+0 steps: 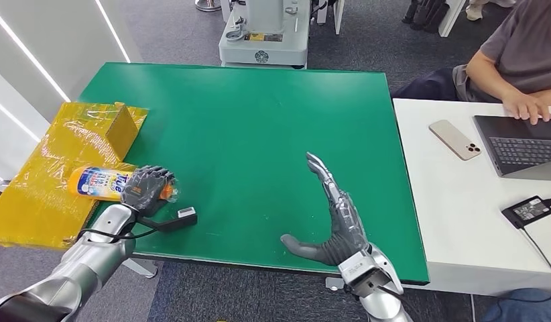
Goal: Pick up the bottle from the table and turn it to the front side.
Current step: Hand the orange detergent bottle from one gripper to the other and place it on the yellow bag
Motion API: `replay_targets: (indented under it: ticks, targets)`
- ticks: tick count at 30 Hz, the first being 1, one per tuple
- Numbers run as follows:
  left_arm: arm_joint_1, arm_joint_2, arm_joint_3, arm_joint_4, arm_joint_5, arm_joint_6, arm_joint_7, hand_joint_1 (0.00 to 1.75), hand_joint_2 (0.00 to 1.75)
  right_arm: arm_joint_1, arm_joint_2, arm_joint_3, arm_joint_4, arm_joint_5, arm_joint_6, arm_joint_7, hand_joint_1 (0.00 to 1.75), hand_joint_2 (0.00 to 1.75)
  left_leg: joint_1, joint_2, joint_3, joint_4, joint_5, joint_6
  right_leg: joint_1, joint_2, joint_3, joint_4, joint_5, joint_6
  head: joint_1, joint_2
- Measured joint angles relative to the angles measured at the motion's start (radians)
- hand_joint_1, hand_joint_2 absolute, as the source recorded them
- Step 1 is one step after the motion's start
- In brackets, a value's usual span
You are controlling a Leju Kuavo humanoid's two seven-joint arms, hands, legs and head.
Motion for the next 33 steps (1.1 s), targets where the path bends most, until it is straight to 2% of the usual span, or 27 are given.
replay_targets:
  ticks: [2, 3, 6, 7, 19, 27, 30, 33]
  targets:
    - [0.0, 0.0, 0.0, 0.0, -0.002, 0.004, 0.001, 1.72, 1.75, -0.002, 0.0, 0.0, 0.006, 0.003, 0.005, -0.003, 0.0, 1.75, 0.0, 0.0, 0.0, 0.0, 0.0, 0.0, 0.0, 0.0, 0.0, 0.0, 0.0, 0.0, 0.0, 0.0]
    - [0.0, 0.0, 0.0, 0.0, -0.003, 0.004, 0.003, 1.34, 1.75, -0.003, 0.0, 0.0, 0.009, 0.004, 0.006, -0.004, 0.0, 1.75, 0.0, 0.0, 0.0, 0.0, 0.0, 0.0, 0.0, 0.0, 0.0, 0.0, 0.0, 0.0, 0.0, 0.0]
    - [0.0, -0.001, 0.0, 0.002, -0.007, -0.009, 0.021, 0.06, 1.75, -0.008, 0.0, 0.0, 0.016, 0.006, 0.009, -0.005, 0.0, 1.75, 0.0, 0.0, 0.0, 0.0, 0.0, 0.0, 0.0, 0.0, 0.0, 0.0, 0.0, 0.0, 0.0, 0.0]
    - [0.0, -0.002, 0.0, 0.004, -0.01, -0.017, 0.03, 0.0, 1.75, -0.009, 0.0, 0.0, 0.018, 0.006, 0.008, -0.006, 0.0, 1.75, 0.0, 0.0, 0.0, 0.0, 0.0, 0.0, 0.0, 0.0, 0.0, 0.0, 0.0, 0.0, 0.0, 0.0]
    - [0.0, -0.007, 0.002, 0.008, -0.016, -0.045, 0.052, 0.0, 1.75, -0.011, 0.0, -0.013, 0.023, -0.021, -0.027, -0.019, 0.0, 1.75, 0.0, 0.0, 0.0, 0.0, 0.0, 0.0, 0.0, 0.0, 0.0, 0.0, 0.0, 0.0, 0.0, 0.0]
    - [0.002, -0.012, 0.022, 0.008, -0.001, -0.013, 0.039, 0.0, 1.75, -0.01, 0.0, -0.018, 0.024, -0.022, -0.027, -0.019, 0.0, 1.75, 0.0, 0.0, 0.0, 0.0, 0.0, 0.0, 0.0, 0.0, 0.0, 0.0, 0.0, 0.0, 0.0, 0.0]
    - [0.012, -0.015, 0.049, 0.003, 0.031, 0.014, -0.002, 0.0, 1.75, -0.01, 0.0, -0.018, 0.024, -0.023, -0.028, -0.018, 0.0, 1.75, 0.0, 0.0, 0.0, 0.0, 0.0, 0.0, 0.0, 0.0, 0.0, 0.0, 0.0, 0.0, 0.0, 0.0]
    - [0.061, -0.029, 0.129, -0.074, 0.076, 0.022, -0.129, 0.0, 1.75, -0.008, 0.0, -0.019, 0.024, -0.024, -0.034, -0.015, 0.0, 1.75, 0.0, 0.001, 0.0, 0.0, 0.0, 0.0, 0.0, 0.001, 0.0, 0.0, 0.0, 0.0, 0.0, 0.0]
